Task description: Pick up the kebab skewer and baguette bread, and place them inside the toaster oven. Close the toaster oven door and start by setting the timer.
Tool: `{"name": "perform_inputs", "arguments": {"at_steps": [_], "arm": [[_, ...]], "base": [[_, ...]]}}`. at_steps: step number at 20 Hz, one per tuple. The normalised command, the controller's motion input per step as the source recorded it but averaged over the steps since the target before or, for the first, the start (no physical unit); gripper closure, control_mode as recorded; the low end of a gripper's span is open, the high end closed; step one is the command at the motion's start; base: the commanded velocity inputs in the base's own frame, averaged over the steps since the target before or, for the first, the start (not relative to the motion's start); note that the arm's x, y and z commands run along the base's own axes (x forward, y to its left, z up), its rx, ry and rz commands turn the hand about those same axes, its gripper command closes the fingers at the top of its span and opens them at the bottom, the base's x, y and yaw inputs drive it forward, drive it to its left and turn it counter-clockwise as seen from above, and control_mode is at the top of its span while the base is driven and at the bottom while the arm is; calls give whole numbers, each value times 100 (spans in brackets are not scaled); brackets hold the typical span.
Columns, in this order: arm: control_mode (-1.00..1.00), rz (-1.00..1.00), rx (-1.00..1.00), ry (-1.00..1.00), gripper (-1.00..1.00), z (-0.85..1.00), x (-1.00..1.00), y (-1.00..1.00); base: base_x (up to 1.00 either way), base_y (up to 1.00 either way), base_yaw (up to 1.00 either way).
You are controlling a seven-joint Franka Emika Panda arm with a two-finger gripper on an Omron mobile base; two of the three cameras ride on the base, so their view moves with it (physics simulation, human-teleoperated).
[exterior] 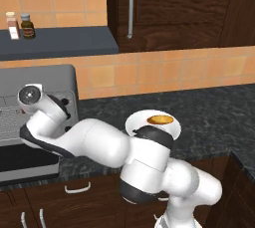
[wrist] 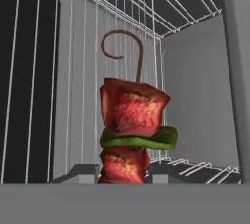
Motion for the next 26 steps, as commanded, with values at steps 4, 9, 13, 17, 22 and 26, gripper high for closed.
{"name": "perform_inputs", "arguments": {"at_steps": [4, 9, 13, 17, 22, 26], "arm": [[-100, 0, 0, 3, 100, -11, 20, 23], [-100, 0, 0, 0, 100, 0, 31, 4], [-100, 0, 0, 0, 100, 0, 32, 7], [-100, 0, 0, 1, 100, 0, 31, 8], [-100, 0, 0, 1, 100, -7, 29, 6], [-100, 0, 0, 0, 100, -25, 23, 0]], "base": [[0, 0, 0], [0, 0, 0], [0, 0, 0], [0, 0, 0], [0, 0, 0], [0, 0, 0]]}}
